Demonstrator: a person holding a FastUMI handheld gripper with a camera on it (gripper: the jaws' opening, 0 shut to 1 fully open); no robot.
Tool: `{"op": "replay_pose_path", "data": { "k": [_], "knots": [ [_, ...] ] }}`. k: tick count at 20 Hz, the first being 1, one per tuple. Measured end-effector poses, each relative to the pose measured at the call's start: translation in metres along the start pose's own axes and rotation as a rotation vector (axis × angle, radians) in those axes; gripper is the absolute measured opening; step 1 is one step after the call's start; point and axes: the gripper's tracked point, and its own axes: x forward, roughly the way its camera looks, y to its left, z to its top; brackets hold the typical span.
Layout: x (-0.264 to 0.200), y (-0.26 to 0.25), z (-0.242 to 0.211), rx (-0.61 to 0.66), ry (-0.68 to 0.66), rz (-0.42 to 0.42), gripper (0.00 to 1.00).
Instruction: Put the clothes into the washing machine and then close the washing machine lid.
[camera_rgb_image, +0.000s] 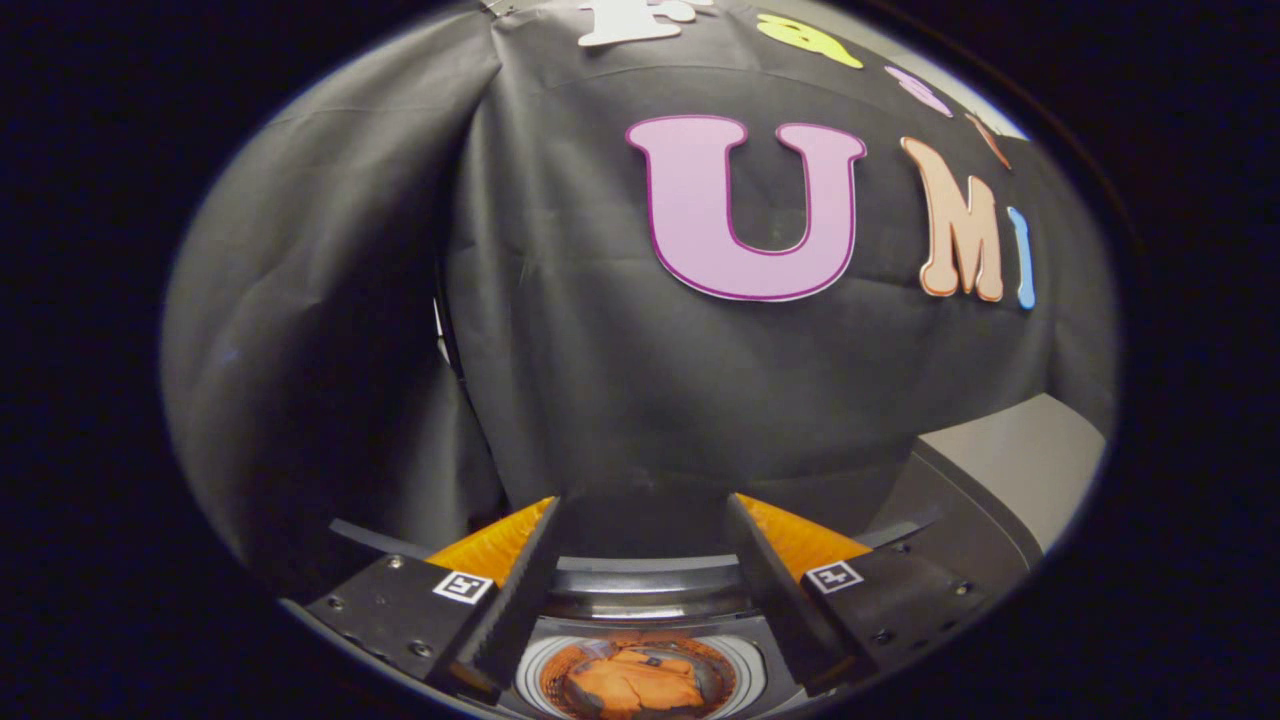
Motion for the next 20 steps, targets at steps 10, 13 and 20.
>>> {"op": "replay_pose_path", "data": {
  "k": [10, 13, 20],
  "knots": [
    [0.000, -0.004, 0.001, -0.001, -0.013, -0.021, 0.98],
    [0.003, -0.001, 0.001, 0.023, -0.022, -0.015, 0.98],
    [0.001, -0.001, -0.011, 0.054, 0.091, 0.010, 0.97]
  ]
}}
